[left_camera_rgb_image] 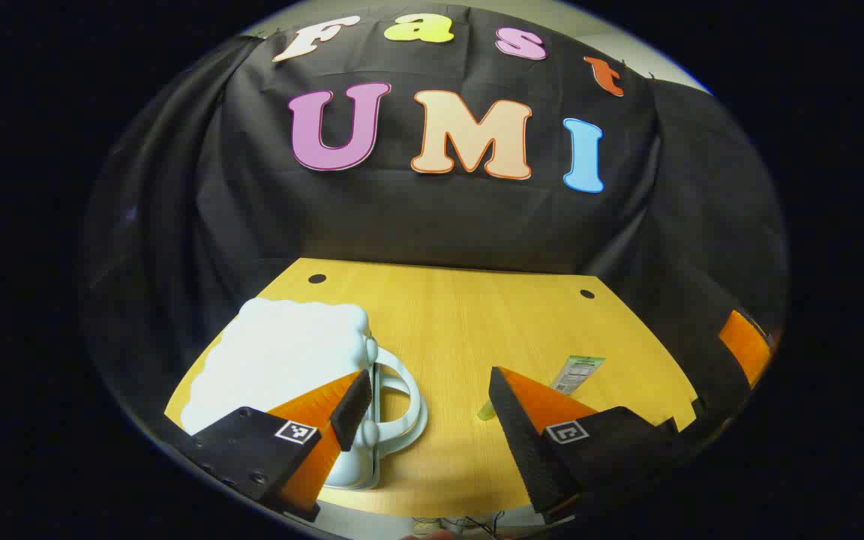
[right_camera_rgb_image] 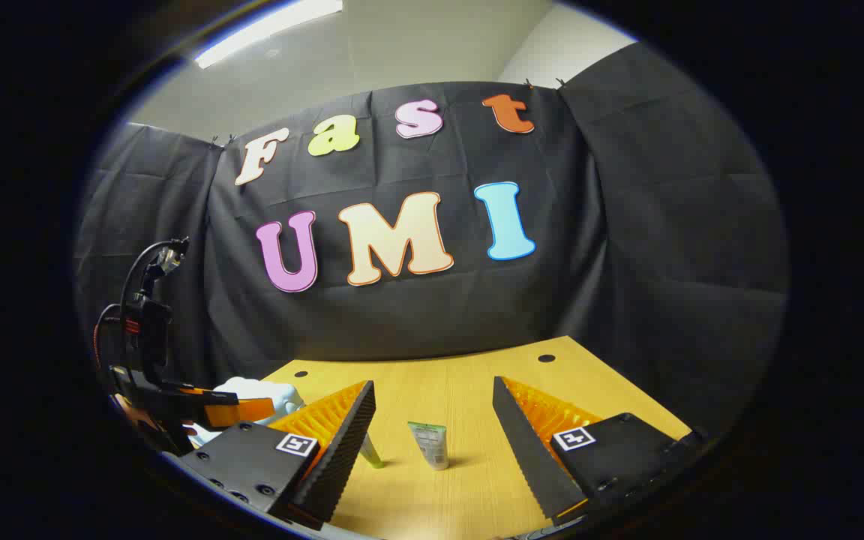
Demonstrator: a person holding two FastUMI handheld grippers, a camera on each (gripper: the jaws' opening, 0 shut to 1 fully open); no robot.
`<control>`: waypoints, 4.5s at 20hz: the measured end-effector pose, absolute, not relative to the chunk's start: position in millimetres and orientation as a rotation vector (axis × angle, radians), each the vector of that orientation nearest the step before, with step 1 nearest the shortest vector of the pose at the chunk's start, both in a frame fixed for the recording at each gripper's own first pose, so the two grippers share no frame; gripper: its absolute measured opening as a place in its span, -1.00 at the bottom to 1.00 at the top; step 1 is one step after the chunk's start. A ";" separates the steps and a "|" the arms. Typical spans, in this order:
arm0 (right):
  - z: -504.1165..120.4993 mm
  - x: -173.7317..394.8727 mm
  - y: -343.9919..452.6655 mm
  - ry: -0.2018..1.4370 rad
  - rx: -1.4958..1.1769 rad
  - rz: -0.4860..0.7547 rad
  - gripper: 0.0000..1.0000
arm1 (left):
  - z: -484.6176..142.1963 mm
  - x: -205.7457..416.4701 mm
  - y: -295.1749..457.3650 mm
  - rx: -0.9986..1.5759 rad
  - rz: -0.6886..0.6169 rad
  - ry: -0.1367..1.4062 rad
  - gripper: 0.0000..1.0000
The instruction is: First open the suitcase, pack the skin care products into it, and then close the suitcase.
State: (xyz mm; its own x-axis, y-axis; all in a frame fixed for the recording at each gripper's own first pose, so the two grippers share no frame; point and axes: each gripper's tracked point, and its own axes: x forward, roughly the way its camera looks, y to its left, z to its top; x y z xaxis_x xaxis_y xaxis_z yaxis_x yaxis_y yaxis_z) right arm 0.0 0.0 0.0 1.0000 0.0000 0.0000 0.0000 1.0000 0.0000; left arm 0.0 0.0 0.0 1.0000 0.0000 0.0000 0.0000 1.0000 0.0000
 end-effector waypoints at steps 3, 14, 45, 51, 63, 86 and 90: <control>-1.2 1.2 -1.8 0.004 -0.009 0.005 0.96 | -0.3 0.4 -0.8 -0.018 0.002 0.013 0.89; -12.0 1.3 -7.6 0.043 0.031 0.042 0.96 | -14.6 15.4 1.1 -0.064 -0.040 0.265 0.89; -46.0 13.4 -69.1 0.154 -0.014 -0.016 0.95 | -127.5 136.9 29.2 -0.162 0.110 0.918 -0.45; -48.9 15.5 -76.7 0.161 -0.011 -0.033 0.95 | -120.9 137.2 21.2 -0.140 0.066 0.910 -0.89; -57.2 7.5 -63.7 0.165 -0.033 -0.009 0.96 | -20.8 109.4 14.5 -0.247 0.014 0.731 -0.90; -68.2 4.7 32.0 0.153 -0.060 0.098 0.96 | 101.7 -32.3 242.5 -0.280 0.268 0.416 -0.91; -73.0 9.9 48.2 0.151 -0.049 0.101 0.96 | 86.0 -46.9 295.4 -0.252 0.357 0.421 -0.91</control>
State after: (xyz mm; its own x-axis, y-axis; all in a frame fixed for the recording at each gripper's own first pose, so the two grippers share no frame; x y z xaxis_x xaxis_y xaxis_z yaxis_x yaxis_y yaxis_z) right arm 9.9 48.2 -73.0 0.9835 0.0967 -0.1526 -0.1040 0.9937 -0.0407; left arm -46.9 295.4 86.0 0.8525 0.2838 -0.4391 -0.3867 0.9074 -0.1644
